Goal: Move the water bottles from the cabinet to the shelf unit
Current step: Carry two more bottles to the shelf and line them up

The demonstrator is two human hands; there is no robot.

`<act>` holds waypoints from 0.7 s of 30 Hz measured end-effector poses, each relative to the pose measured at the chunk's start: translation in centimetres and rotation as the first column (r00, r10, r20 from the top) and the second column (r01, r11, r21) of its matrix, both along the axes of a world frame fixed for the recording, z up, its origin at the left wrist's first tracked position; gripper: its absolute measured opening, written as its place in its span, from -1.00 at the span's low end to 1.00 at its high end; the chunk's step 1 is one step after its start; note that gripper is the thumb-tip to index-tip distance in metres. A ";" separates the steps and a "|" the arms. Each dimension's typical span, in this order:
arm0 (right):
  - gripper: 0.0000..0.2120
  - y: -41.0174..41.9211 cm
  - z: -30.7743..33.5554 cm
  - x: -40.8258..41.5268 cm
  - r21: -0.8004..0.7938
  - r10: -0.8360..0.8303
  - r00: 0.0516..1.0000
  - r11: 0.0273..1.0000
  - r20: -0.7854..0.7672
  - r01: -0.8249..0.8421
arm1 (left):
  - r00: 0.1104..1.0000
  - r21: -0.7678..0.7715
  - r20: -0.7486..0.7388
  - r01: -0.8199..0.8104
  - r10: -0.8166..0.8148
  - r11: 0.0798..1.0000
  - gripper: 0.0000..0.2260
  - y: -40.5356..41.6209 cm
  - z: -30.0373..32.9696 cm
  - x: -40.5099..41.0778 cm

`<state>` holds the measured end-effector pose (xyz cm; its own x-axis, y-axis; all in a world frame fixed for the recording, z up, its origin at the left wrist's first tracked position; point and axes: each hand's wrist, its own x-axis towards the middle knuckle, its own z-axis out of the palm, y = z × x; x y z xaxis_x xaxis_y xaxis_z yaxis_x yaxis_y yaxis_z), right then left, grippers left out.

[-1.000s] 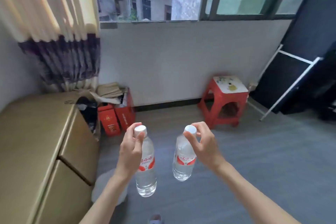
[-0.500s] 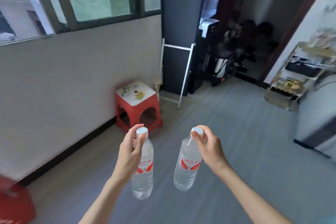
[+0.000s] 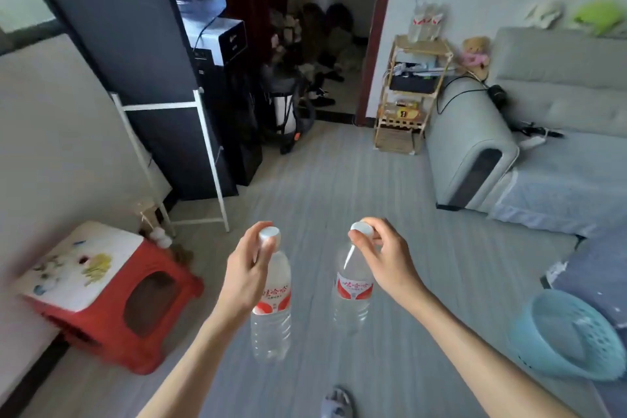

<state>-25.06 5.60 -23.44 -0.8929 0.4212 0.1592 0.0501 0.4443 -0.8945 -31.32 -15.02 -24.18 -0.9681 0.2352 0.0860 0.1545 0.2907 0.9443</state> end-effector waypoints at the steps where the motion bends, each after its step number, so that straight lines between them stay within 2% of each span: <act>1: -0.82 1.8 0.0 -1.4 -0.002 -0.014 1.000 1.000 0.008 0.014 | 1.000 0.004 0.008 0.011 -0.011 1.000 -0.71 1.9 -0.1 -1.7; 10: -0.80 15.4 1.6 -14.4 0.067 -0.100 0.995 0.993 0.015 0.099 | 0.997 0.042 0.025 0.067 -0.069 0.997 -0.62 15.4 1.8 -15.7; 15: -0.83 21.3 1.4 -22.1 0.060 -0.177 0.984 0.983 0.006 0.176 | 0.993 0.037 0.019 0.114 -0.115 0.993 -0.71 21.7 1.9 -24.4; 19: -0.81 26.2 1.0 -29.1 0.075 -0.203 0.979 0.977 0.012 0.201 | 0.985 -0.004 -0.001 0.174 -0.174 0.985 -0.89 26.7 1.2 -32.4; 21: -0.78 28.8 0.9 -33.1 0.102 -0.201 0.980 0.975 0.009 0.199 | 0.978 -0.016 -0.010 0.209 -0.209 0.978 -0.89 29.2 1.0 -36.6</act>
